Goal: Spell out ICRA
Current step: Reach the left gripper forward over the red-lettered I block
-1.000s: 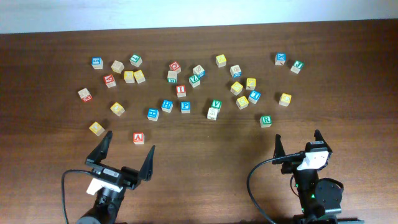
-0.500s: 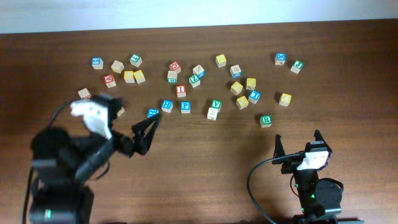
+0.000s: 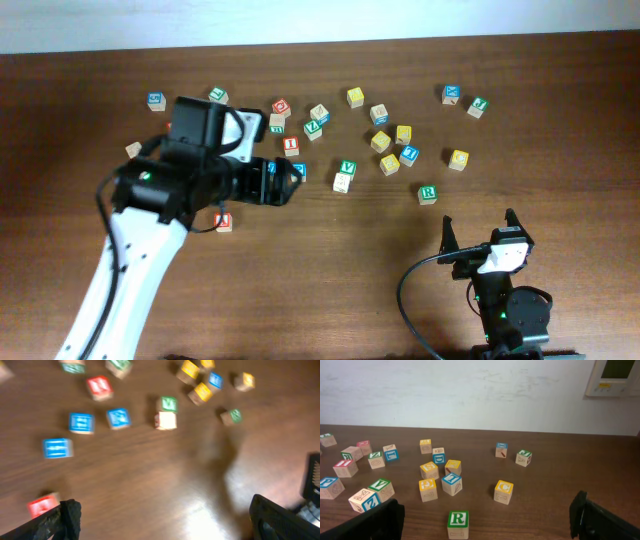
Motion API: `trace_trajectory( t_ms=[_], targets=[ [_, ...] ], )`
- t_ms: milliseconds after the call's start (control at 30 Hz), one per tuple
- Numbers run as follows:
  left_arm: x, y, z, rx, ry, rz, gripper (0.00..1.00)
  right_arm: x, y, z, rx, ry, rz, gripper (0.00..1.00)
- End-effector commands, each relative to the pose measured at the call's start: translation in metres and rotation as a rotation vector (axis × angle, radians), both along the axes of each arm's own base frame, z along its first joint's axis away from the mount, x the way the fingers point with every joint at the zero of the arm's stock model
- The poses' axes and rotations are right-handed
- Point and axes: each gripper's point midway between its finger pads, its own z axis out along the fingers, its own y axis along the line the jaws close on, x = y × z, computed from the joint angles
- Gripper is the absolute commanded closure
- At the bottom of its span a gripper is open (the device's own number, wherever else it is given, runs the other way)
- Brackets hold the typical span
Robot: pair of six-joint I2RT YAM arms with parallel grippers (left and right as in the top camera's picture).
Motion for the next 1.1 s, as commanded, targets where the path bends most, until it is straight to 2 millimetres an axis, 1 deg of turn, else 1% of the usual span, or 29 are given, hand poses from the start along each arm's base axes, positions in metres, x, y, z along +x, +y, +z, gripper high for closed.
trace_trajectory(
  t_ms=[0,33,133,200,233,267,333,500,567,700,767,867,900,933,1067],
  targets=[
    [-0.011,-0.042,-0.003,-0.106,0.066,-0.127,0.01,0.000,0.000,-0.003,0.003,0.004,-0.002,0.02],
    [-0.011,-0.047,-0.008,-0.101,0.085,-0.126,0.01,0.000,0.000,-0.003,0.004,0.004,-0.003,0.02],
    [-0.006,-0.050,-0.043,-0.011,0.209,0.045,0.01,0.000,0.000,-0.003,0.003,0.004,-0.002,0.02],
    [0.000,-0.045,-0.070,0.111,0.234,0.139,0.01,0.000,0.000,-0.003,0.003,0.004,-0.003,0.02],
    [0.003,-0.041,-0.080,0.156,0.239,0.180,0.01,0.000,0.000,-0.003,0.003,0.004,-0.002,0.02],
    [0.010,-0.032,-0.089,0.206,0.236,0.257,0.01,0.000,0.000,-0.003,0.003,0.004,-0.002,0.02],
    [0.018,-0.019,-0.098,0.258,0.231,0.358,0.01,0.000,0.000,-0.003,0.003,0.004,-0.002,0.02],
    [0.033,-0.017,-0.111,0.289,0.206,0.395,0.01,0.000,0.000,-0.003,0.003,0.004,-0.002,0.02],
    [0.041,-0.021,-0.112,0.273,0.183,0.398,0.01,0.000,0.000,-0.003,0.003,0.004,-0.002,0.02],
    [0.057,-0.029,-0.106,0.225,0.124,0.403,0.01,0.000,0.000,-0.003,0.003,0.004,-0.002,0.02],
    [0.069,-0.029,-0.101,0.217,0.069,0.423,0.01,0.000,0.000,-0.003,0.003,0.004,-0.002,0.02],
    [0.091,-0.025,-0.088,0.215,-0.043,0.475,0.01,0.000,0.000,-0.003,0.003,0.004,-0.002,0.02],
    [0.102,-0.020,-0.081,0.223,-0.105,0.512,0.01,0.000,0.000,-0.003,0.003,0.004,-0.002,0.02],
    [0.109,-0.017,-0.075,0.224,-0.144,0.534,0.01,0.000,0.000,-0.003,0.003,0.004,-0.002,0.02],
    [0.130,-0.025,-0.058,0.137,-0.225,0.553,0.01,0.000,0.000,-0.003,0.004,0.004,-0.002,0.02]
  ],
)
